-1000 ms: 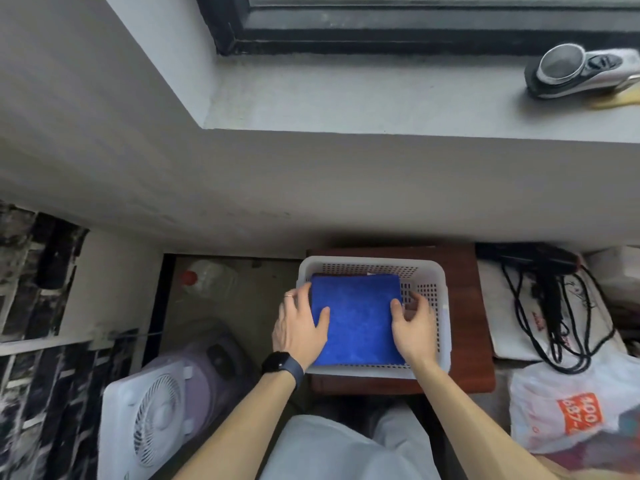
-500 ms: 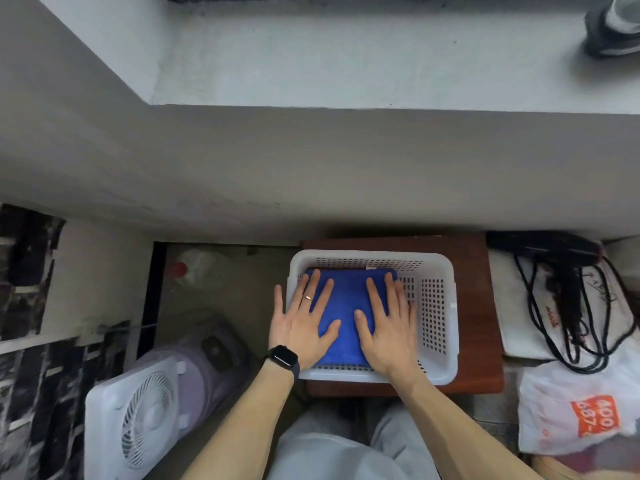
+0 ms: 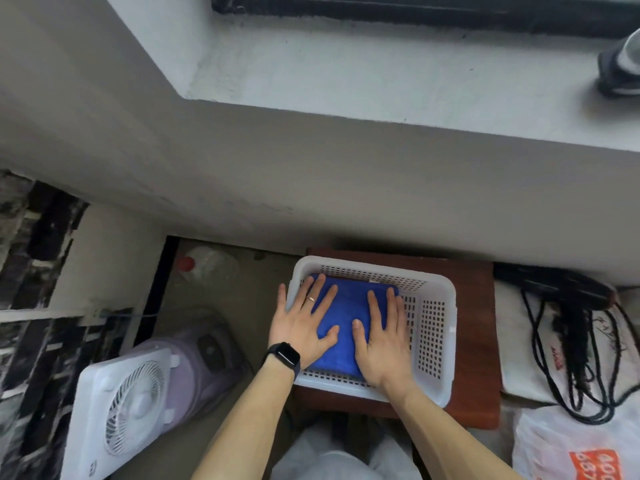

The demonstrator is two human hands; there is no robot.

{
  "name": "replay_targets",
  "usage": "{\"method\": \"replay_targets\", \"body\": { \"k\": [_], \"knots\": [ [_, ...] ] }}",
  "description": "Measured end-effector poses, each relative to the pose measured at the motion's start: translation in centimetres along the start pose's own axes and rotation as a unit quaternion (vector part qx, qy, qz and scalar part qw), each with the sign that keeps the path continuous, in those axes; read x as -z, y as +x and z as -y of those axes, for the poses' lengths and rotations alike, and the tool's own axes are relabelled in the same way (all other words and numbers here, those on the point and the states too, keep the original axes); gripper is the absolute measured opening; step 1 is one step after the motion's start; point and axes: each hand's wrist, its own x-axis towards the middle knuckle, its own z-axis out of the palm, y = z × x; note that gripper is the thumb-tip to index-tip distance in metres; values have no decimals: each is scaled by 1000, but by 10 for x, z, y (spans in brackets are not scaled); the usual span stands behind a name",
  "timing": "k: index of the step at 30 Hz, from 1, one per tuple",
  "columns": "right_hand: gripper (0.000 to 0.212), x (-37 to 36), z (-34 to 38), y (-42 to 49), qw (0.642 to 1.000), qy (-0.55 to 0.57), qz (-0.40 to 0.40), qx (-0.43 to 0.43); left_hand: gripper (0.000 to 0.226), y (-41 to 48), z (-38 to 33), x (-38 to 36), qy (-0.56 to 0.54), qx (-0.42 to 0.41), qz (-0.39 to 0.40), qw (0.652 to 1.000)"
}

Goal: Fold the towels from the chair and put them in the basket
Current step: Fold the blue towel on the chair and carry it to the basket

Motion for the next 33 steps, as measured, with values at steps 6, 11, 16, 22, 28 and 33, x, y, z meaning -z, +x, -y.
{"method": "replay_targets", "body": {
  "k": [6,11,16,22,28,33],
  "knots": [
    [67,37,-5,-4,994,-9,78,75,71,-17,-11,21,1,29,-2,1000],
    [64,63,-11,-19,979,-139,12,150,57,-51,-38,25,-21,80,-88,993],
    [54,61,-11,-33,945,-193,-4,264,50,-87,-55,-2,-70,92,-124,986],
    [64,48,-23,-33,942,-222,114,226,60,-103,-49,-27,-79,126,-16,989],
    [64,47,-20,-25,944,-219,131,211,60,-88,-42,-25,-109,141,1,984],
    [64,44,-21,-23,946,-210,142,204,61,-82,-42,-28,-136,152,8,979]
  ]
}}
